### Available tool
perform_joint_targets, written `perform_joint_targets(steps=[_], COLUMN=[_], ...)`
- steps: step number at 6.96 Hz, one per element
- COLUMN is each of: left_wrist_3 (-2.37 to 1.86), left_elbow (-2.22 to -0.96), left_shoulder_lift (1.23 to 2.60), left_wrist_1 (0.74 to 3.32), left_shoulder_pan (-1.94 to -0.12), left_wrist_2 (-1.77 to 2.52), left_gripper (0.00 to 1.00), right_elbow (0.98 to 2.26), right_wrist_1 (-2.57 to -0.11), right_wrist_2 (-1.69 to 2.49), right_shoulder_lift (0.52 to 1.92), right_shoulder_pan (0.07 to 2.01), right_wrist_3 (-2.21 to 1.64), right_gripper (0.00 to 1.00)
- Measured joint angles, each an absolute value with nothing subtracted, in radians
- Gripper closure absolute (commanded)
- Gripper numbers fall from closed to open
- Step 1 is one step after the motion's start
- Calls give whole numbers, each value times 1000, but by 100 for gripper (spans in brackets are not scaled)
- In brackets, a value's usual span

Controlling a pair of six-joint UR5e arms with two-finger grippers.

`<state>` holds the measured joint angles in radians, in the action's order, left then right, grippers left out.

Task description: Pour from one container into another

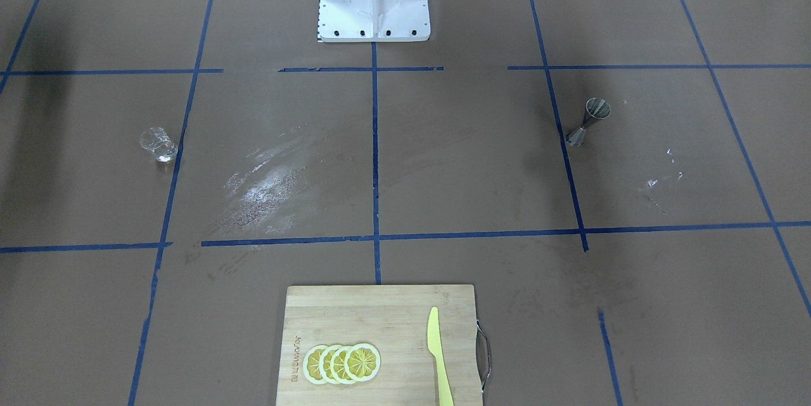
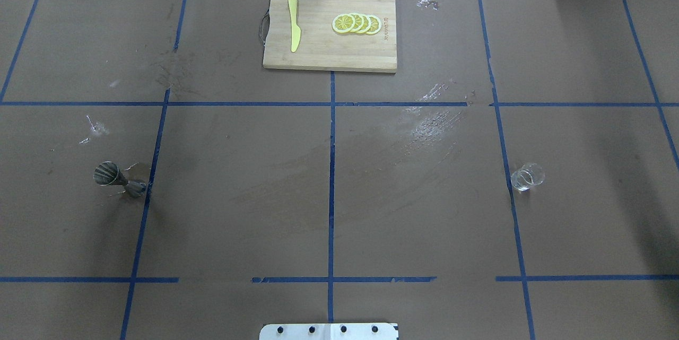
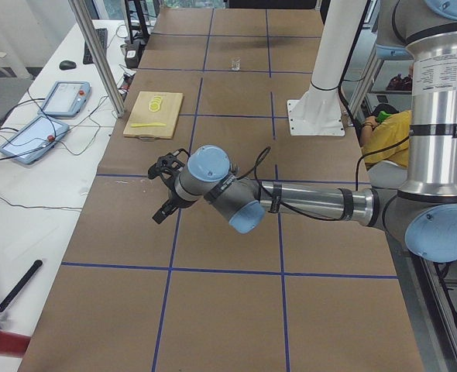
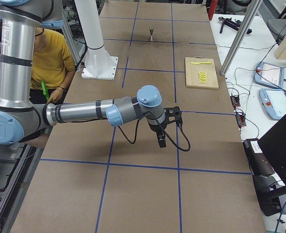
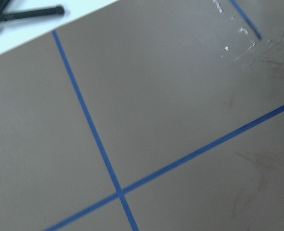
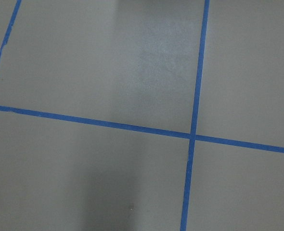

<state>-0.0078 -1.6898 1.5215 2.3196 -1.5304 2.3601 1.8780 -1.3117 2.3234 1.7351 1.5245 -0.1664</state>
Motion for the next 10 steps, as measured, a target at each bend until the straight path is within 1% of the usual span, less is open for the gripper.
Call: perform_joint_targets(steps=[3,5,7,10], left_wrist_3=[-52,-225,-474,-670], left_elbow=[-1710,-1729,-1734,-1782], left_shoulder_lift=[1527,1528,1520,1498], left_wrist_1=[2460,2604,2816,2891], left_shoulder_pan=[-1518,-1448,-1310,-1043], left_wrist_2=[2360,2352,2260,1905], left_gripper=[0,0,0,0], right_elbow=[1875,1876,1877,1880], right_wrist_1=[-1228,-1199,-1194,-1193], right_wrist_2=[2348,2351,2352,2352], right_shoulder_lift=[1734,1738,1742,1747], right_shoulder_pan=[1524,1524,1524,1524], right_wrist_3=[-212,-218,-221,-225], right_gripper=[0,0,0,0])
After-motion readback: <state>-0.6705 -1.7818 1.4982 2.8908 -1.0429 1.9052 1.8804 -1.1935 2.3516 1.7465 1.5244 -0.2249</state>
